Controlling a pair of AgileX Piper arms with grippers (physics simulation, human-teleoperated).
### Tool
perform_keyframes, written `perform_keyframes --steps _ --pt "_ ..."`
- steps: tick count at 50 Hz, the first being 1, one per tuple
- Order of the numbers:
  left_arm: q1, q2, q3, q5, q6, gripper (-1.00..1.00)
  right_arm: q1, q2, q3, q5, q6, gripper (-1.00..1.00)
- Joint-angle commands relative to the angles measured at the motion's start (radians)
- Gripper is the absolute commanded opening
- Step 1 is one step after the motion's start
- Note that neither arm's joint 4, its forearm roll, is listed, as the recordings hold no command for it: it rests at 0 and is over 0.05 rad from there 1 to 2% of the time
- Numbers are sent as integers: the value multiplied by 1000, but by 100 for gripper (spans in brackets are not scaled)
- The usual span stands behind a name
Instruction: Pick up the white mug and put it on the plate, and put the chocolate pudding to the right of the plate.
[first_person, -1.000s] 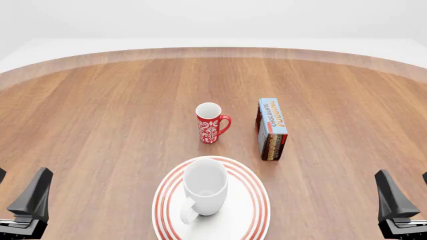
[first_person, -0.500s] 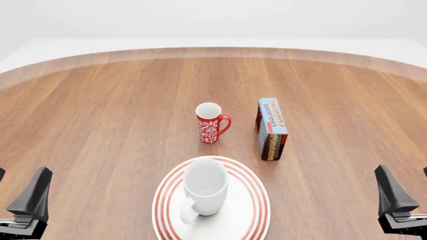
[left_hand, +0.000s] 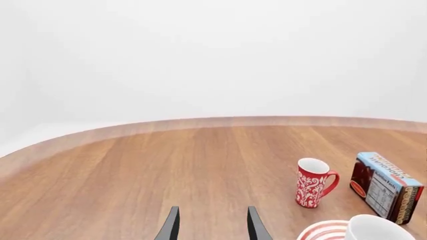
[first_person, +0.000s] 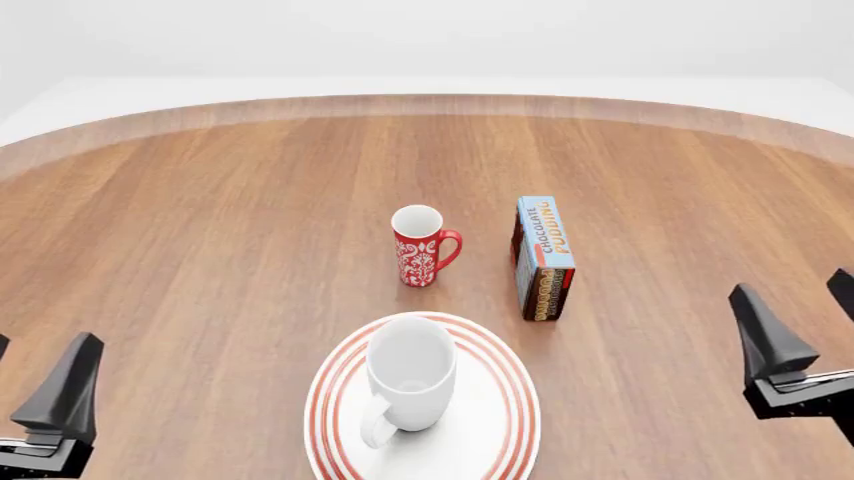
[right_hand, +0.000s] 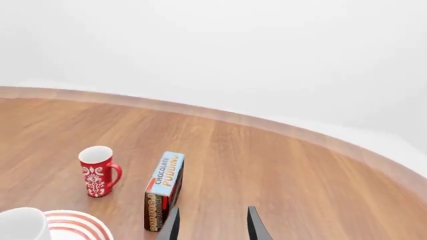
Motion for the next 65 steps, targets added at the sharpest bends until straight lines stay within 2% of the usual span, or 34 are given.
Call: perform_keyframes --steps 1,15,29,37,39,53,65 --pt "-1 0 -1 -5 -7 100 36 175 -55 -87 -20 100" --pt "-3 0 -1 -9 -19 100 64 408 -164 -141 3 100" --pt "-4 0 -2 -8 -30 100 72 511 -236 -142 9 100" --pt "-4 0 -3 -9 -36 100 68 546 -290 -98 19 100" --pt "-4 0 -3 -9 -40 100 59 576 -319 -79 40 100" --pt "-3 0 -3 -12 -55 100 76 646 -416 -15 40 100" --pt "-4 0 -1 -13 -65 100 88 715 -476 22 88 100"
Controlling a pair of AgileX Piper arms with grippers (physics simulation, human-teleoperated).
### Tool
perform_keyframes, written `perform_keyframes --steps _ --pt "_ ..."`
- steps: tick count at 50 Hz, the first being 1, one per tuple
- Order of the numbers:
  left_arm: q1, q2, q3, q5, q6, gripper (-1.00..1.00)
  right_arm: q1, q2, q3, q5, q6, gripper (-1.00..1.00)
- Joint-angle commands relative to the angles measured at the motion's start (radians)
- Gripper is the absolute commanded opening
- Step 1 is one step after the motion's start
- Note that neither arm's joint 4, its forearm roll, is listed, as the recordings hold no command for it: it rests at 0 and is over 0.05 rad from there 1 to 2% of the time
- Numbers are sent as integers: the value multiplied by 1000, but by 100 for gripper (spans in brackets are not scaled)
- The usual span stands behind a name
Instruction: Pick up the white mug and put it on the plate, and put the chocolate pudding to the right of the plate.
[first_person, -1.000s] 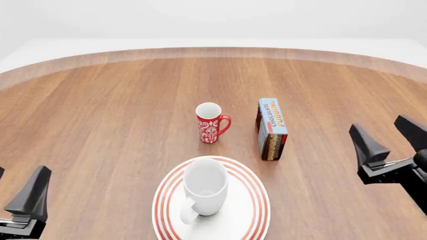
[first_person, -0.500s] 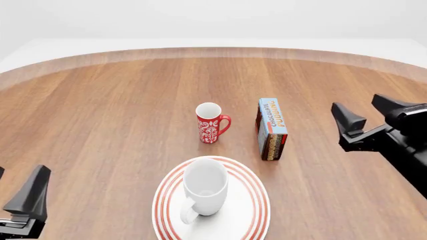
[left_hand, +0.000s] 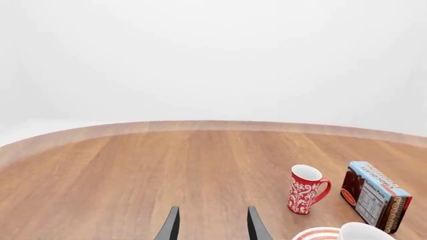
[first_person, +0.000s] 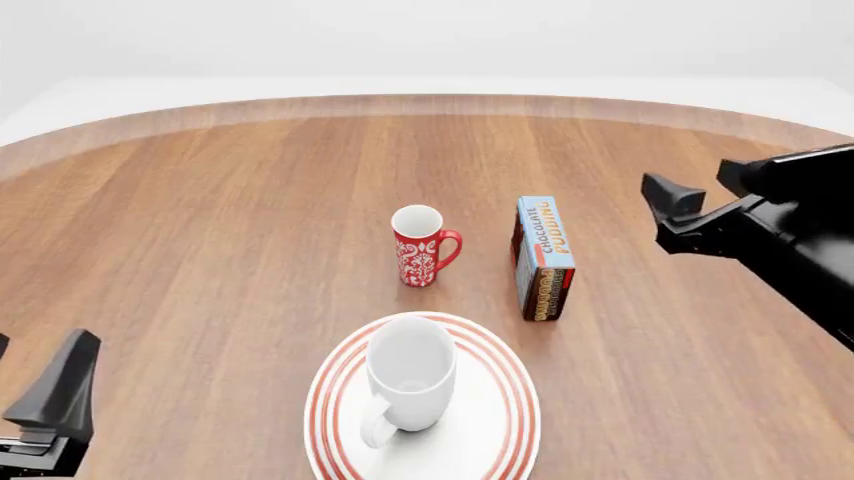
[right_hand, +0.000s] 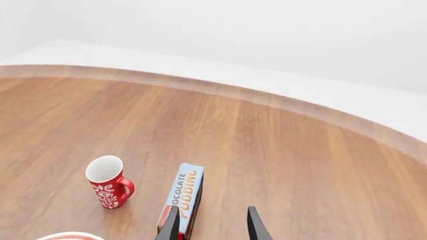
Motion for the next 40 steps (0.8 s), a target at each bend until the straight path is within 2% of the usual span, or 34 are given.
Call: perform_keyframes --steps 1,12,14,21,34,36,40 --pt "0 0 1 -1 -9 100 12 64 -64 40 36 100" --pt "1 0 3 -3 -14 100 19 95 -129 86 62 100" --pt "2 0 2 -2 -13 100 20 116 -158 101 81 100" --pt "3 0 3 -2 -12 100 23 165 -206 119 84 100" --pt "6 0 3 -1 -11 100 33 253 -301 167 147 100" --pt "6 0 2 -1 -12 100 30 257 -308 167 131 100" --pt "6 0 3 -1 -15 100 39 282 -329 173 144 100"
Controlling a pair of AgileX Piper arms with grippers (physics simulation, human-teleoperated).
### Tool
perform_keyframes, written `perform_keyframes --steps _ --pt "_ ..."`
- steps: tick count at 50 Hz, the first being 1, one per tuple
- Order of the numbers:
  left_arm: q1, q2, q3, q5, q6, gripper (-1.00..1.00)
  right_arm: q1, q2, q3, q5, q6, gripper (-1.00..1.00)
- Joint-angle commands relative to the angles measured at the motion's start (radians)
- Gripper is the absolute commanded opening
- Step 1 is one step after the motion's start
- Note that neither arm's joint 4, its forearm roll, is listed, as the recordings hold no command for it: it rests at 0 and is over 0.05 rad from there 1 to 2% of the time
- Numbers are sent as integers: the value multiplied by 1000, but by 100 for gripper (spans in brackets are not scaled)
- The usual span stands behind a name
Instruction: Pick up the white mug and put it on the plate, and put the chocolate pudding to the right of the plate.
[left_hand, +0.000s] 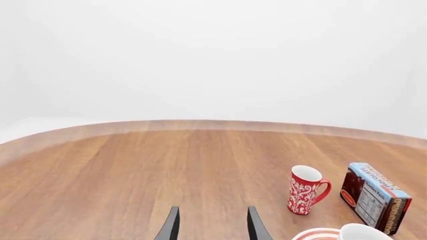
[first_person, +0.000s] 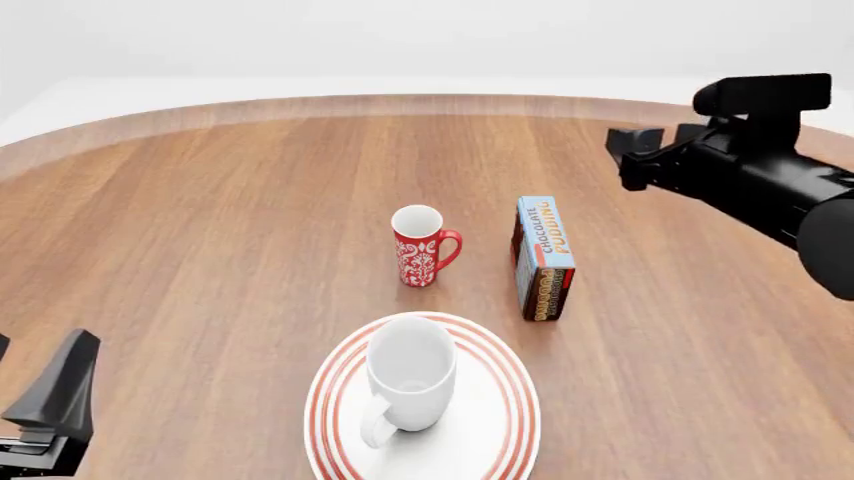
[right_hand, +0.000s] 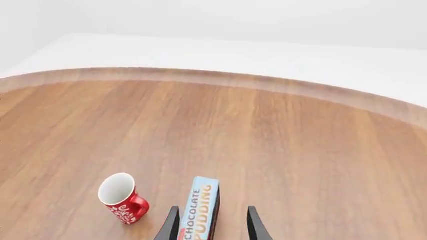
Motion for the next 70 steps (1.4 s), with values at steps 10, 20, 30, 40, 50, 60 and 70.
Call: perform_keyframes --steps 10,20,30,40,50,60,70 --pt "1 0 1 -3 -9 100 3 133 -113 45 41 100" --pt "2 0 2 -4 -15 100 4 179 -122 37 67 100" --pt "3 0 0 -5 -23 100 8 245 -145 40 99 100" --pt "2 0 1 -5 -24 100 14 283 -148 30 103 100" --pt "6 0 1 -7 -30 100 9 323 -150 19 106 100" --pt "8 0 2 -8 -36 100 14 357 -161 19 94 100" --pt "9 0 1 -10 -42 100 27 393 -171 16 76 100"
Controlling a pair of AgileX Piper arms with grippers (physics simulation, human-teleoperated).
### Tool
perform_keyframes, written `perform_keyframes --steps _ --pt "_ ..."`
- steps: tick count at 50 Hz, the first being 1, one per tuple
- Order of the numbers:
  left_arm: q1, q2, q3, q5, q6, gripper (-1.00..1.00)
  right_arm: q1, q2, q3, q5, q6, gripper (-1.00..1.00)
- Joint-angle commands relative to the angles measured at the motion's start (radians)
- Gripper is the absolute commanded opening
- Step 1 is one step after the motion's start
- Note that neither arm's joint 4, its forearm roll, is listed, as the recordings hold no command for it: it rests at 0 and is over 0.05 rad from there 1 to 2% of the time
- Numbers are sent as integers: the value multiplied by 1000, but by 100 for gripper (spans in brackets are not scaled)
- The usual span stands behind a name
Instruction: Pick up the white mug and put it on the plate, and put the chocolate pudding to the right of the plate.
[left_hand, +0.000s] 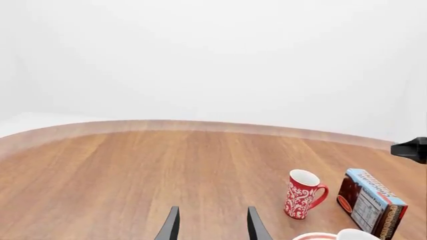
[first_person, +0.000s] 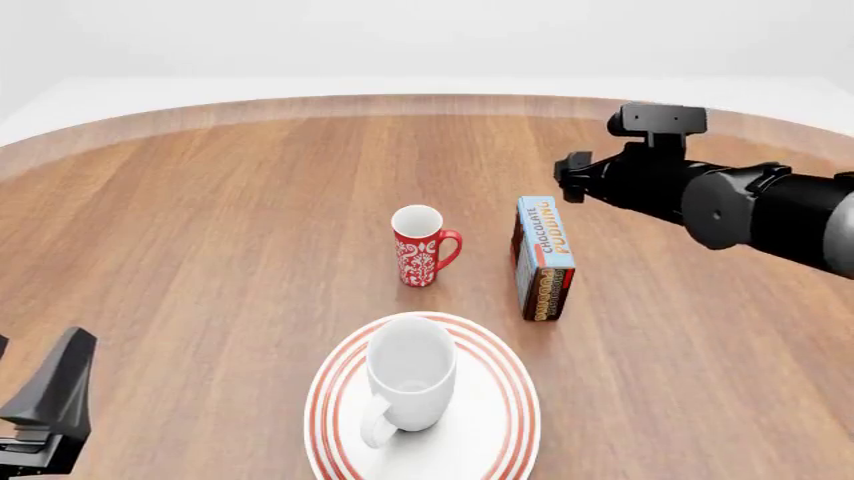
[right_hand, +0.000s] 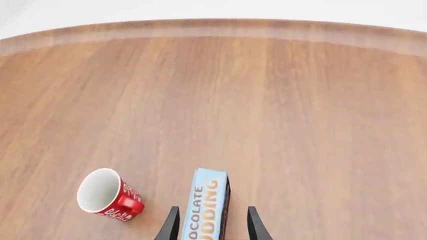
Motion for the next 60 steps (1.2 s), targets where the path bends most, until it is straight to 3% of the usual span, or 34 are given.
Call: perform_keyframes --steps 1,60 --pt "2 0 0 -2 -7 100 14 39 -9 -3 -15 100" --pt "12 0 0 -6 -16 100 40 157 -1 -59 5 100"
